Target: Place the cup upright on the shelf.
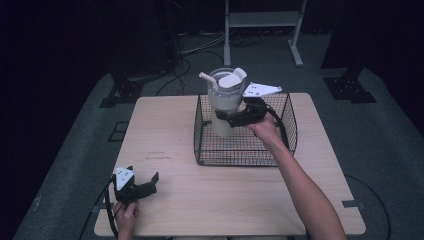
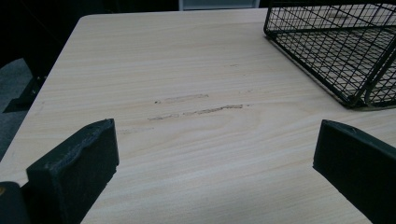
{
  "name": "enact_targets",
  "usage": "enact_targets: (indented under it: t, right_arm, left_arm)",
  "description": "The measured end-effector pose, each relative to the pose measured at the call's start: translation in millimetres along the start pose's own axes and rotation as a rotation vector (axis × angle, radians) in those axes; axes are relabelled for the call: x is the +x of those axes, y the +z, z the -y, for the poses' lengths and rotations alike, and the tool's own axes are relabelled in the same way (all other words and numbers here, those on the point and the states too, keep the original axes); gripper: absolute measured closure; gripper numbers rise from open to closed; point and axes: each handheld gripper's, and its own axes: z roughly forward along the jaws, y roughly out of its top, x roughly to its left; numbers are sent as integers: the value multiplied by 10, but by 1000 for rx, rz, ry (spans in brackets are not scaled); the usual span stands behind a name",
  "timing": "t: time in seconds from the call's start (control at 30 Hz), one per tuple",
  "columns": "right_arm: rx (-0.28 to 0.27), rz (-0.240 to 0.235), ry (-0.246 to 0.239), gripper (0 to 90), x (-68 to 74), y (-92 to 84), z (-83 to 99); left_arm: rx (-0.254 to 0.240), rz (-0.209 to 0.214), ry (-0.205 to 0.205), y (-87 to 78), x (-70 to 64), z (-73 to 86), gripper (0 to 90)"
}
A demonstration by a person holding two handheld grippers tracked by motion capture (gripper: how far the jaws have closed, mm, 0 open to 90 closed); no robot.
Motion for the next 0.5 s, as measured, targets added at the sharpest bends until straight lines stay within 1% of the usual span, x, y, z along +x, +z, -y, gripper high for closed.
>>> enact_targets:
  t: [0.07, 0.2, 0.43, 0.5]
  right_arm:
    - [-1, -3, 0, 85, -14, 17, 3]
    - [16, -5, -4, 85, -52, 94, 19]
    - [42, -10, 10, 85, -124, 233, 131]
    - [47, -11, 16, 85, -142, 262, 159]
  left_arm:
    - [-2, 1, 0, 0, 0, 0, 0]
    - [-2, 1, 0, -1, 1, 0, 0]
    - [-3, 3, 3, -3, 8, -1, 0]
    - [-6, 2, -6, 0, 12, -1, 0]
